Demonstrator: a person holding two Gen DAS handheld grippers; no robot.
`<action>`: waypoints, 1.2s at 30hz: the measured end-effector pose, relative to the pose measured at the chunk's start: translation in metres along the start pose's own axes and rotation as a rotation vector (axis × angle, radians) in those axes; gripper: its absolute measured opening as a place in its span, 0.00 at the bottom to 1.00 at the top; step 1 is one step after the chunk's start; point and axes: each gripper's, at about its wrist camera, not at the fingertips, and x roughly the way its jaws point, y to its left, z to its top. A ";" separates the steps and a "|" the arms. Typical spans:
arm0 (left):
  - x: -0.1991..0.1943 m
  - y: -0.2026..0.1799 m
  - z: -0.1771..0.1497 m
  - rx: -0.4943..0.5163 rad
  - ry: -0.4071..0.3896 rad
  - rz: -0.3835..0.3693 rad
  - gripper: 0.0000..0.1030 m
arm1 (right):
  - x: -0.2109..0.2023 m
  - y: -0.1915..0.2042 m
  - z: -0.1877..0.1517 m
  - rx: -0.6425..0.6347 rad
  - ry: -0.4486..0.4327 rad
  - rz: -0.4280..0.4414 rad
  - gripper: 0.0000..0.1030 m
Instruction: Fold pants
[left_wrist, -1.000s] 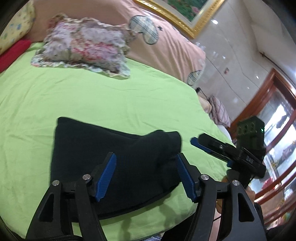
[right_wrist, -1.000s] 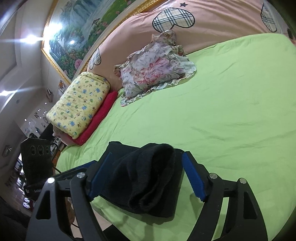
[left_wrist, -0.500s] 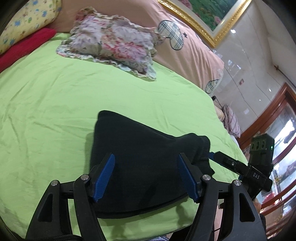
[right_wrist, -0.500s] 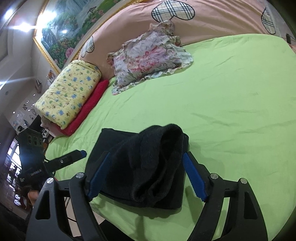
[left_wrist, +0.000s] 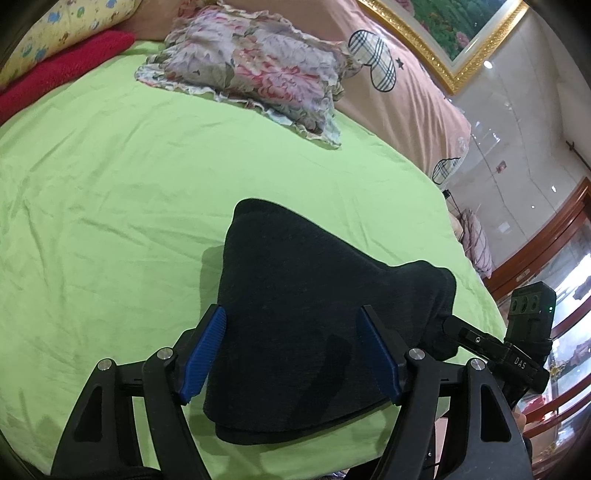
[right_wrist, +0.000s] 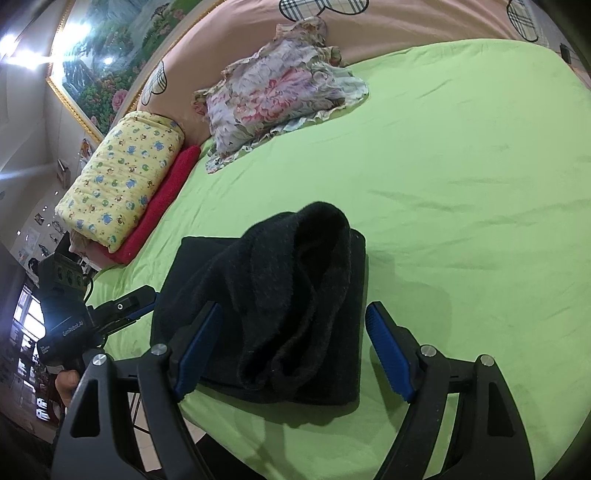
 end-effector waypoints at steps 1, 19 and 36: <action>0.002 0.001 0.000 -0.003 0.003 0.000 0.72 | 0.001 -0.001 0.000 0.002 0.003 0.000 0.78; 0.035 0.019 0.001 -0.063 0.067 -0.001 0.73 | 0.016 -0.016 -0.008 0.053 0.049 0.011 0.78; 0.052 0.024 0.001 -0.063 0.086 -0.015 0.59 | 0.029 -0.018 -0.011 0.048 0.064 0.059 0.77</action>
